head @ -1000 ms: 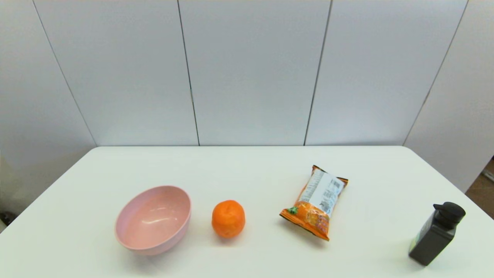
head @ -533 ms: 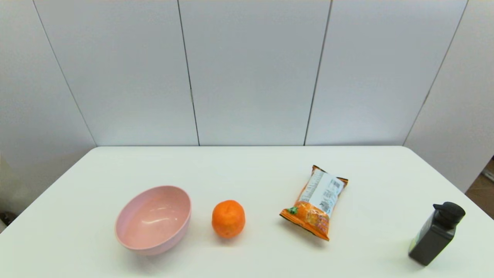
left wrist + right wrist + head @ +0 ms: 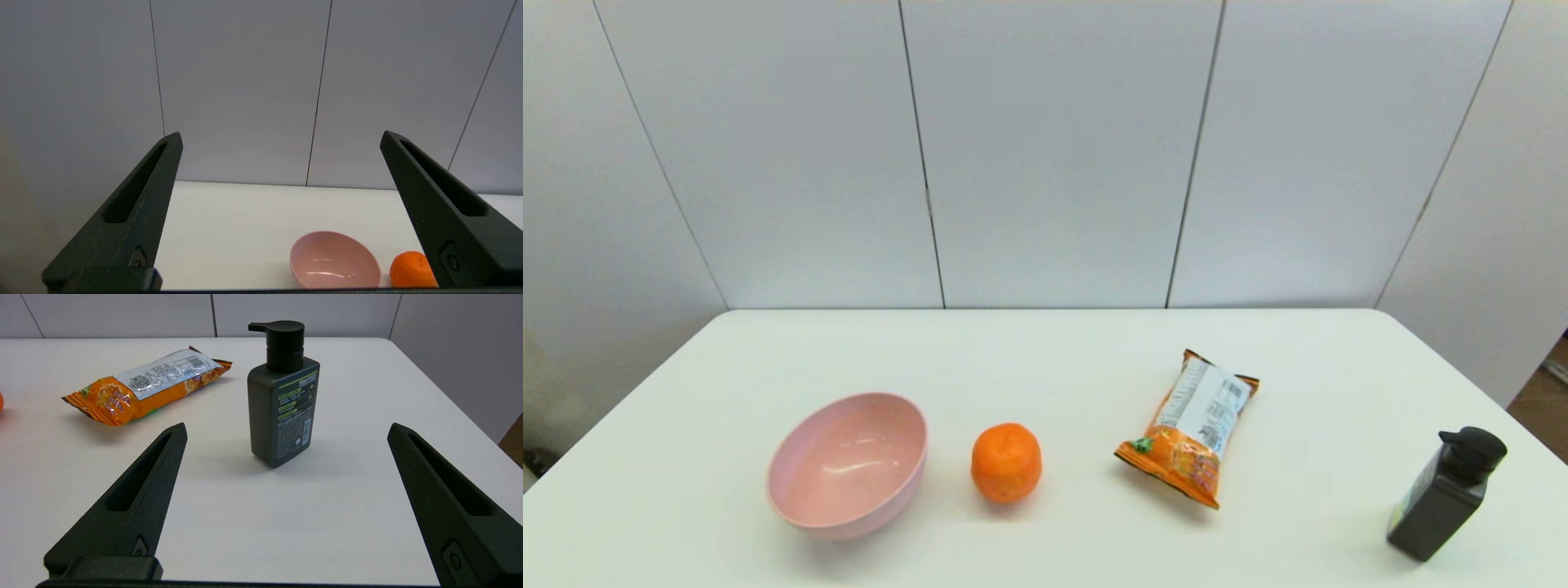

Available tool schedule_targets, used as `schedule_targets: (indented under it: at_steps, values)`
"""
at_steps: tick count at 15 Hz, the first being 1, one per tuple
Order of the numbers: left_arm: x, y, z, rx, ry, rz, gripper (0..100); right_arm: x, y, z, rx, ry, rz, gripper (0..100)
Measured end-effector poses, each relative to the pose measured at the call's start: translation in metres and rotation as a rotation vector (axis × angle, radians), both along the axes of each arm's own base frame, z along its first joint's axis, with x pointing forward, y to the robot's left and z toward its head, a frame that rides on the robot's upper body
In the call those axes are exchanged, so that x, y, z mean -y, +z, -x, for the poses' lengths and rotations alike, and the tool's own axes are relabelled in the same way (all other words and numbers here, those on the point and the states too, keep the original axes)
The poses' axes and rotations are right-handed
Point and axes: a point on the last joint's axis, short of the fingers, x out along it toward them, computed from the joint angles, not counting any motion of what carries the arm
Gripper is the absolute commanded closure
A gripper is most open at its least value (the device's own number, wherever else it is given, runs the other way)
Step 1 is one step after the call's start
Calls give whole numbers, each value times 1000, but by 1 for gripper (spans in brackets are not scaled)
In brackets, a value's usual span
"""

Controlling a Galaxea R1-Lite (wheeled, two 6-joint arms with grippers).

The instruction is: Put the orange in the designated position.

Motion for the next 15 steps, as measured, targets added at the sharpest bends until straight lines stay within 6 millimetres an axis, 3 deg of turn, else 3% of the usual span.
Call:
schedule_targets:
  at_steps: [15]
  values:
    - [0,-66,23,22,-2,-7,0,0,0,0,0,0,0,0]
